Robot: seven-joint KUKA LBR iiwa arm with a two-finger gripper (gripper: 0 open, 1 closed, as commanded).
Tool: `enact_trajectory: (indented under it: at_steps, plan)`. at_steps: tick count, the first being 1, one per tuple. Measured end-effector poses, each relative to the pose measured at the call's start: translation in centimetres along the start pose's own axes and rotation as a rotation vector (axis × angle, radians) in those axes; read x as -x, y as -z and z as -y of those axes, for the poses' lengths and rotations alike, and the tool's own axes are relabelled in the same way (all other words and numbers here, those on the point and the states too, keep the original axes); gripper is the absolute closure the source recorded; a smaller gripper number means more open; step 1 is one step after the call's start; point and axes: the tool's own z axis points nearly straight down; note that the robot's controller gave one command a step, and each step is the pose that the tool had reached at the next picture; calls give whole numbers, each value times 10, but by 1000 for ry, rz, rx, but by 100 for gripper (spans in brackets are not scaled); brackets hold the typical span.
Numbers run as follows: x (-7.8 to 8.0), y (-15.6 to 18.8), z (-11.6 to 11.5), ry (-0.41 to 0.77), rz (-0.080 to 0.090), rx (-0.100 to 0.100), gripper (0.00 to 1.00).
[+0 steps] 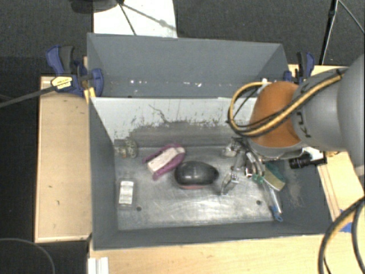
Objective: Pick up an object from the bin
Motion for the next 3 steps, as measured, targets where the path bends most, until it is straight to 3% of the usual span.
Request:
enact_trajectory:
  at_steps: [1, 2, 3]
  plan:
    - [-29, 1, -58, 35, 1, 1, 0]
    - [-26, 2, -56, 35, 7, 1, 100]
    - [-26, 157, -63, 147, 0, 0, 100]
